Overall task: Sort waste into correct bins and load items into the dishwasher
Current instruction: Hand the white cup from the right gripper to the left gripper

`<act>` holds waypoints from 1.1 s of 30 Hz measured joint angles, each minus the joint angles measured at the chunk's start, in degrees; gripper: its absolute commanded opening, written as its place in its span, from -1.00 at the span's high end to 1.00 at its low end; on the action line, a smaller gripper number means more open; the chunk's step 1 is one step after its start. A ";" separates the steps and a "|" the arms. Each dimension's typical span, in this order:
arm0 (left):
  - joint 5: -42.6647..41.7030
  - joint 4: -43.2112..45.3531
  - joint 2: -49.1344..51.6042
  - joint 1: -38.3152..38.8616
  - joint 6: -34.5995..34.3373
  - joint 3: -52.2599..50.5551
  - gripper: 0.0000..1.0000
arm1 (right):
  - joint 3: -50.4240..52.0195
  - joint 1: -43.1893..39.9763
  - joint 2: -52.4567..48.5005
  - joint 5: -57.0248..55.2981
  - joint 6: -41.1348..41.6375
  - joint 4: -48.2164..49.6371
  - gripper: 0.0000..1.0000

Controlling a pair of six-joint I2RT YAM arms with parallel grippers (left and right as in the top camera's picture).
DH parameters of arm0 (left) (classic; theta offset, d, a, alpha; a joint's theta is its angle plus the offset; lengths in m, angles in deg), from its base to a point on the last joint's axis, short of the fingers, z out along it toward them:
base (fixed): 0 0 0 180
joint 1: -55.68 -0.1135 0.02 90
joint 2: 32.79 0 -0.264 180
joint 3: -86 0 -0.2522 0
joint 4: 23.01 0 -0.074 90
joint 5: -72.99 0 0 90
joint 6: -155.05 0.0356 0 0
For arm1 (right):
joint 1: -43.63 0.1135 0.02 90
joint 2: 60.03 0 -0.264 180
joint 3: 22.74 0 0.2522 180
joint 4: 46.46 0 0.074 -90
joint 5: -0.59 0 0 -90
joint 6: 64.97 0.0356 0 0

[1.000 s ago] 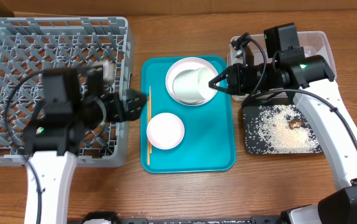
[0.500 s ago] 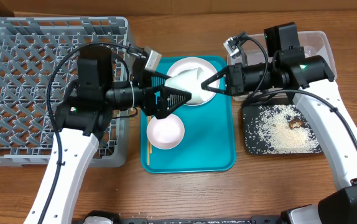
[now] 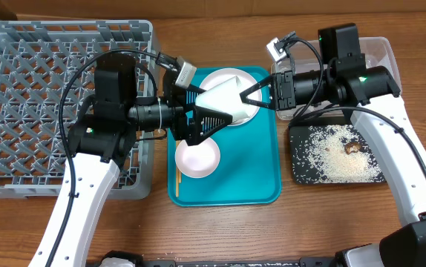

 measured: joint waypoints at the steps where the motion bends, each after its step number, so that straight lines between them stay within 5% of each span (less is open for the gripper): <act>1: -0.35 0.76 0.00 0.00 -0.02 0.00 -0.95 | 0.00 0.02 0.00 0.33 0.33 0.46 0.92; 22: -1.60 3.65 0.00 -0.02 -1.11 0.00 -0.94 | 0.00 0.02 0.00 1.97 8.17 7.39 0.92; 33: -2.21 6.73 0.00 0.00 -3.08 0.00 -0.53 | 0.00 0.04 0.00 1.79 8.94 7.41 0.92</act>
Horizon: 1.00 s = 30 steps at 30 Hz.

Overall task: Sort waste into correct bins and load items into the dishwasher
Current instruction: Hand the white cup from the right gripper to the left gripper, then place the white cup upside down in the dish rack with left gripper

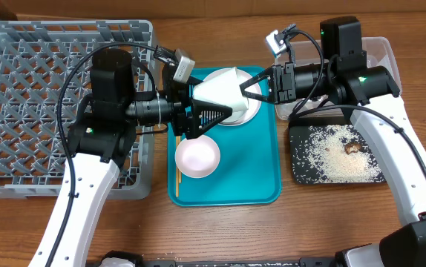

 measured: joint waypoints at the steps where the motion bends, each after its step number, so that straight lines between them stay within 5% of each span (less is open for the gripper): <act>1: -0.15 0.00 0.00 0.00 0.02 0.00 -0.46 | 0.00 0.00 0.00 -0.04 0.02 0.02 0.92; 7: -0.76 -0.04 0.00 -0.02 -0.37 0.00 -0.08 | 0.00 -0.09 0.00 0.02 -0.02 0.09 0.92; 15: -0.20 -0.22 0.00 -0.02 -0.59 0.00 -0.04 | 0.00 -0.11 0.00 -0.20 -0.04 0.11 0.89; 24: 8.55 -6.29 -0.02 0.63 0.33 0.15 0.11 | 0.11 -0.20 -0.50 -3.32 0.42 -1.22 0.02; 30: 18.95 -12.76 -0.02 -2.01 1.07 0.13 0.12 | 0.13 -1.79 -0.59 -16.76 0.11 -8.09 -0.16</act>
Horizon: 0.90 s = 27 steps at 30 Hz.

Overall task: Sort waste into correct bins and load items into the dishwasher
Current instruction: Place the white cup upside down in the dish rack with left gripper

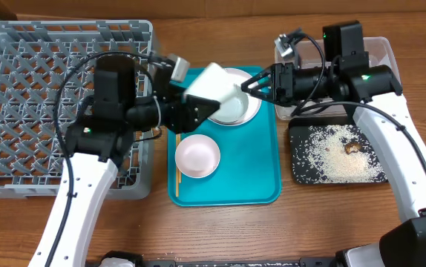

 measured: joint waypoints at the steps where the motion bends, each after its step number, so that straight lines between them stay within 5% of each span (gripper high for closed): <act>1: 1.92 -1.55 -0.07 -1.09 0.31 0.00 0.13 | 0.00 -0.20 0.00 -3.72 0.02 -1.40 -0.17; 13: 23.08 -31.50 -6.10 -16.04 1.14 1.38 0.34 | -0.04 -2.01 0.07 -28.79 -6.36 -15.87 -0.25; 16: 28.15 -37.75 -6.91 -21.62 1.16 2.60 0.63 | -0.04 -2.01 0.31 -33.29 -7.45 -18.64 -0.26; 27: 37.51 -39.58 -4.37 -36.94 0.70 3.08 0.86 | -0.04 -2.01 1.31 -37.99 -8.94 -20.39 -0.26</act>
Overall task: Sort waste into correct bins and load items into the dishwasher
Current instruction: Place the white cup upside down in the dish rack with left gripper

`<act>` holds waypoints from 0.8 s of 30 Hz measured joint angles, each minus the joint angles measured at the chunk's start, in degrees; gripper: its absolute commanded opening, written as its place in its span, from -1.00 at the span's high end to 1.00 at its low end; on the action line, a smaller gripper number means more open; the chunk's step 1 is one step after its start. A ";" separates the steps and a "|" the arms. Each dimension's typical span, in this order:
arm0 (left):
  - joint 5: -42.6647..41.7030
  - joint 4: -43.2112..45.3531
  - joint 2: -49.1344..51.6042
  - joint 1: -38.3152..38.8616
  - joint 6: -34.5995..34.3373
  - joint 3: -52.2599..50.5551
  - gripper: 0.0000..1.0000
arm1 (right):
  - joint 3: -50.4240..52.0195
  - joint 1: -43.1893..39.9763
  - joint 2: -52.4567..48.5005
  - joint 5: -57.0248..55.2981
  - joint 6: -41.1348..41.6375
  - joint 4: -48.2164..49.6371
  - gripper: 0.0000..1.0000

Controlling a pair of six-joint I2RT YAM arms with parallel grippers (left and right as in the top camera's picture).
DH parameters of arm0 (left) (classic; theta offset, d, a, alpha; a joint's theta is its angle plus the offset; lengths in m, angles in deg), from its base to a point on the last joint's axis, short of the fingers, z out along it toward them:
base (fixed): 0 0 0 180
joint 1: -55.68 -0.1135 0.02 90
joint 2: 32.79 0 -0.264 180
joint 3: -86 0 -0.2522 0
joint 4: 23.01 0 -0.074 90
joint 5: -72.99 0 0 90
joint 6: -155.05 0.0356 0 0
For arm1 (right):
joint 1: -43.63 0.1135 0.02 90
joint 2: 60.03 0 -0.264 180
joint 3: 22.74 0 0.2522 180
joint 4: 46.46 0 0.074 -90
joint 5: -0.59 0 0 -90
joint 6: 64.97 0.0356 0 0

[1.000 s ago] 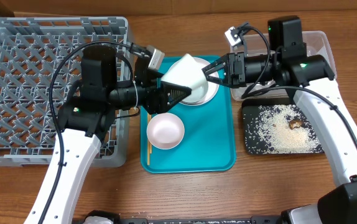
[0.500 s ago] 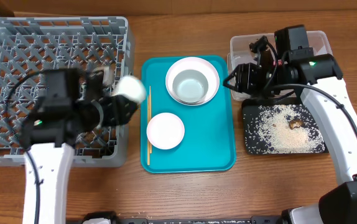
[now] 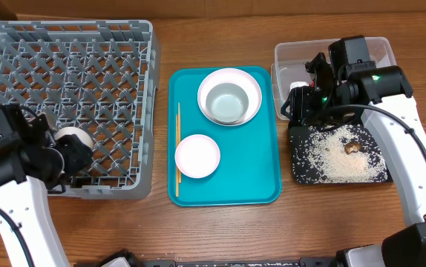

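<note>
A white cup (image 3: 72, 139) sits low over the front left cells of the grey dish rack (image 3: 116, 44), with my left gripper (image 3: 78, 152) shut on it. The teal tray (image 3: 265, 185) carries a large white bowl (image 3: 229, 96), a small white bowl (image 3: 197, 156) and a wooden chopstick (image 3: 178, 148). My right gripper (image 3: 295, 105) hangs over the left edge of the black tray (image 3: 306, 167), between it and the clear bin (image 3: 295, 55). It is seen end-on, so its jaws do not show.
The black tray is strewn with rice grains and holds a brown food scrap (image 3: 352, 147). The rack fills the left of the wooden table, the clear bin stands at the back right.
My left arm has gone from the teal tray to the rack's front left, taking the white cup with it. The right gripper has drawn back from the large bowl to the black tray's edge.
Both grippers met over the large bowl, the left one holding the white cup tilted, the right one open beside it. They stayed there through two more moments. Now the cup is at the rack and the right arm is back over its own side.
</note>
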 measured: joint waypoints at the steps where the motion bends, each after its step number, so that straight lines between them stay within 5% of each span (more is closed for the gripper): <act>1: 0.20 0.26 0.81 -0.31 0.00 0.00 0.87 | 0.00 0.00 0.00 0.00 0.00 -0.07 -0.26; 11: 1.33 4.61 12.31 -0.59 0.00 0.02 0.92 | -0.04 0.00 0.00 -0.55 0.00 -1.11 -0.26; 16: 1.31 6.54 17.42 -0.59 0.00 0.02 0.39 | -0.04 0.00 0.00 -0.63 0.02 -1.29 -0.26; 19: 1.31 7.43 19.47 -0.59 0.00 0.02 -0.50 | -0.04 0.00 0.00 -0.66 -0.04 -1.36 -0.26; 21: 1.33 7.63 20.33 -0.59 -0.17 0.02 -0.87 | -0.04 0.00 0.00 -0.66 -0.02 -1.51 -0.25; 24: 1.31 7.56 20.55 -0.59 -1.57 0.26 -1.00 | -0.04 0.00 0.00 -0.66 0.00 -1.66 -0.25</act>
